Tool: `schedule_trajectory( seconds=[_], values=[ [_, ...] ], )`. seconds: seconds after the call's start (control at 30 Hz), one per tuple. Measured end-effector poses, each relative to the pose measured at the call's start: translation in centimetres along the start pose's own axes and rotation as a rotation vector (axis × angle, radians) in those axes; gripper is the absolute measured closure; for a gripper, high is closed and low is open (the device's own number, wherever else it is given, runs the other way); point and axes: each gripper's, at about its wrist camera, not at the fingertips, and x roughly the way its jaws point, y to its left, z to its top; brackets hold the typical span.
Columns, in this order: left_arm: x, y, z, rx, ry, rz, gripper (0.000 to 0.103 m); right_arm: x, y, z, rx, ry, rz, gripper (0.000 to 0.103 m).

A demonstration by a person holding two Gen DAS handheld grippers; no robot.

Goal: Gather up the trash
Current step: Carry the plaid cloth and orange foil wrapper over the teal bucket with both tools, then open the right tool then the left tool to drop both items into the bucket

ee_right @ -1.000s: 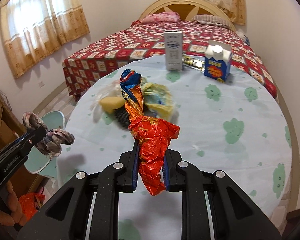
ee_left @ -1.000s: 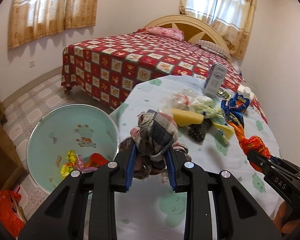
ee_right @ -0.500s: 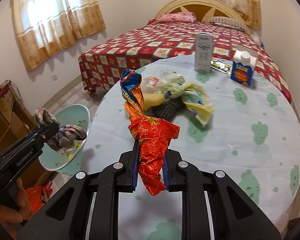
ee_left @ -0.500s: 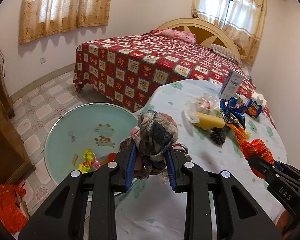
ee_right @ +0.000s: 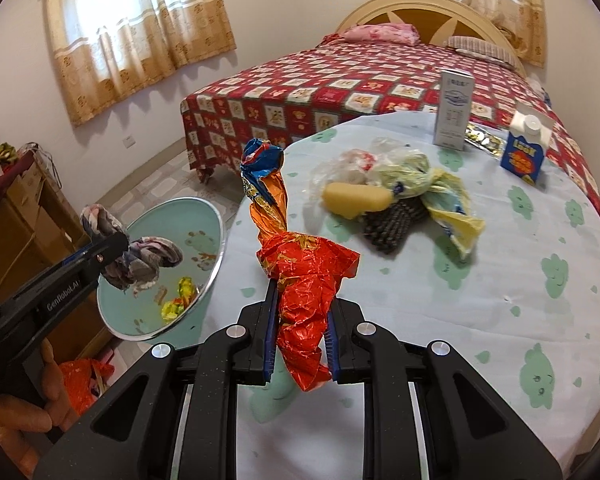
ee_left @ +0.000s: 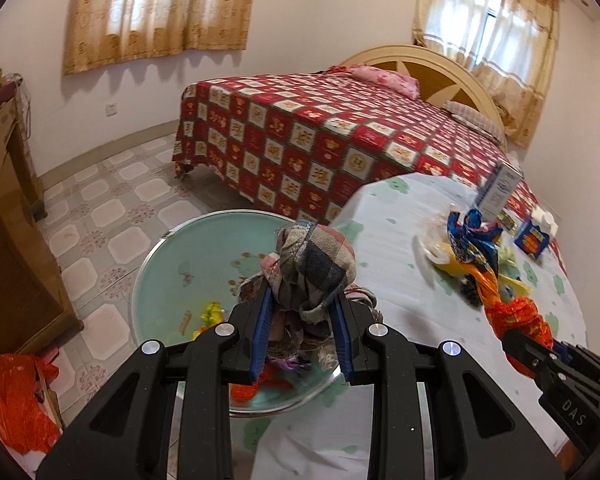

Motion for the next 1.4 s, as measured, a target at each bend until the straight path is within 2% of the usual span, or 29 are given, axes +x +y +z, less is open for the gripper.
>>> schedule_trajectory(
  seconds=[0.2, 0.47, 0.83, 1.4],
  values=[
    [0.4, 1.8, 0.8, -0.047, -0.002, 0.038, 0.075, 0.6, 1.6, 0.4, -0.02, 0.004, 0.025, 0.083],
    [1.6, 3.0, 2.0, -0.041, -0.023, 0.113, 0.075, 1.6, 4.0, 1.0, -0.038, 0.014, 0.048, 0.083],
    [3.3, 5.4, 1.6, -0.051, 0.029, 0.213, 0.075, 3.7, 7.0, 1.9, -0.081, 0.025, 0.072, 0.083],
    [4.9, 7.4, 2.1, -0.082, 0.049, 0.255, 0.075, 8.0, 9.7, 2.0, -0.114, 0.083, 0.08, 0.082]
  ],
)
